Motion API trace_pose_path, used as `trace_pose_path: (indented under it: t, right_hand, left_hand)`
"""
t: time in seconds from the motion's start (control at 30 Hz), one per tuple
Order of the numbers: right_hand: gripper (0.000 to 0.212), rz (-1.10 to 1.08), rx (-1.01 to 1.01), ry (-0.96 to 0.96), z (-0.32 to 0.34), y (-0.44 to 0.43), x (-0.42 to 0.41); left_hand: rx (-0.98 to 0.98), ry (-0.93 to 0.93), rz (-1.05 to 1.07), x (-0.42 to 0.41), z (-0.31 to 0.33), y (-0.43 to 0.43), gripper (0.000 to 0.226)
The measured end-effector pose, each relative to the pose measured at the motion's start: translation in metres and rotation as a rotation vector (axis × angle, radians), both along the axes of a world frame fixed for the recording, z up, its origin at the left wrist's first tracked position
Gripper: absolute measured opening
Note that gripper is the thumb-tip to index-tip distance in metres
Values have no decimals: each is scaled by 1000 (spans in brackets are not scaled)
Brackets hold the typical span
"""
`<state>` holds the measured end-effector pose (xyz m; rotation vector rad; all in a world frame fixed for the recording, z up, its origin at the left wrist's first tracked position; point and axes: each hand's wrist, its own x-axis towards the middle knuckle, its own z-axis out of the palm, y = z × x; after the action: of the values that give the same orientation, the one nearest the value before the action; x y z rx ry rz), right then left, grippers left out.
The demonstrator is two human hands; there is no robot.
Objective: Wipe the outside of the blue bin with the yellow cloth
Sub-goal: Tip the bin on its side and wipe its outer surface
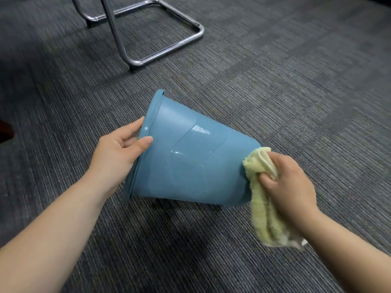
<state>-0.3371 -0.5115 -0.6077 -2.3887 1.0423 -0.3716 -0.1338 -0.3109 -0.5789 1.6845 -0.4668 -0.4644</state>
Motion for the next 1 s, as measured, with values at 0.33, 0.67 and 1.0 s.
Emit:
trace_pose_path:
  t: [0.33,0.67,1.0]
  right_hand:
    - [56,536,-270,126,-1,52,-6]
    - [48,276,-191,157,-7,19,-19]
    - [40,121,-160,103,-8,4,-3]
  left_hand:
    - [11,-38,17,0,0,-6,37]
    - [-31,39,104,9,-6,-3,41]
    - [53,-25,274,2,-6,-4,17]
